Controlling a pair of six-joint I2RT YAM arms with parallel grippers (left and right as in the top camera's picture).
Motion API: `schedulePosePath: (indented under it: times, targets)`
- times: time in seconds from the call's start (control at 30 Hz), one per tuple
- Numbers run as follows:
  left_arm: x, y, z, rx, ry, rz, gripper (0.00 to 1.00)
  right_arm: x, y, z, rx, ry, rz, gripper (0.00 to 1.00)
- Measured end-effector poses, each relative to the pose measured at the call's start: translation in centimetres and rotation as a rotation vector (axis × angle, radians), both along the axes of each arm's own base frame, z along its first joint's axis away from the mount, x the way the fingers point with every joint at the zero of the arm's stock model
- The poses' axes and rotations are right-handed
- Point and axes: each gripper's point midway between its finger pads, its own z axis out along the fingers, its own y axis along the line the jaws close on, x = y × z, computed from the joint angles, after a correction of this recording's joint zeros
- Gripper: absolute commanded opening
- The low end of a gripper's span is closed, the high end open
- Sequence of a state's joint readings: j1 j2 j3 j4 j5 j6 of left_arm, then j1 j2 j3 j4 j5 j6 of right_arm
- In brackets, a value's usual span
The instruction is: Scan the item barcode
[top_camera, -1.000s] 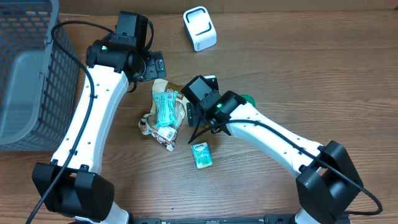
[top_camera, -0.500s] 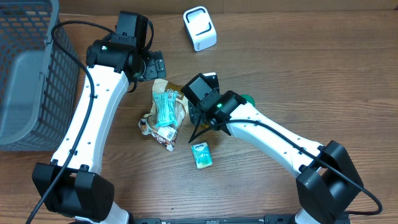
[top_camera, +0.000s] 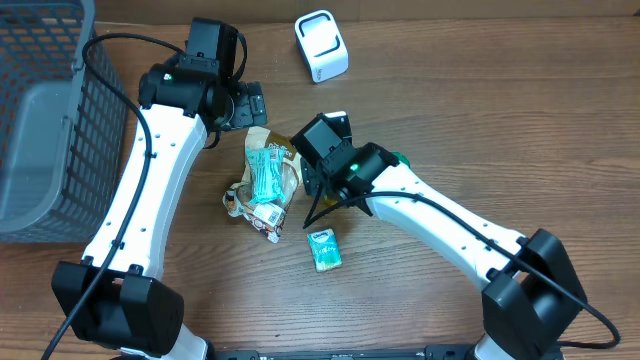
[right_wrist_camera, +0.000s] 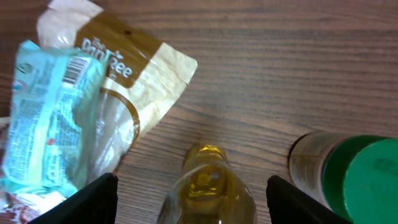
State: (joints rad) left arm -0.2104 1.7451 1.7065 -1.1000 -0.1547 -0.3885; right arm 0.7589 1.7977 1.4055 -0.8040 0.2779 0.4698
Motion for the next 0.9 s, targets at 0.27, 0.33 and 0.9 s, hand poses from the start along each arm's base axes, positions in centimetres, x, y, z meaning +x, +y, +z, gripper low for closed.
schedulePosePath:
  times: [0.27,0.33,0.9]
  targets:
    - [0.0,0.0,0.0,0.0,0.0,0.0,1.0,-0.84,-0.79,0.2,-0.029,0.03,0.003,0.7]
    - [0.0,0.0,0.0,0.0,0.0,0.0,1.0,-0.88,-0.82,0.18,-0.03,0.032,0.003,0.7]
    - [0.0,0.0,0.0,0.0,0.0,0.0,1.0,-0.81,-0.71,0.23,-0.026,0.029,0.004,0.66]
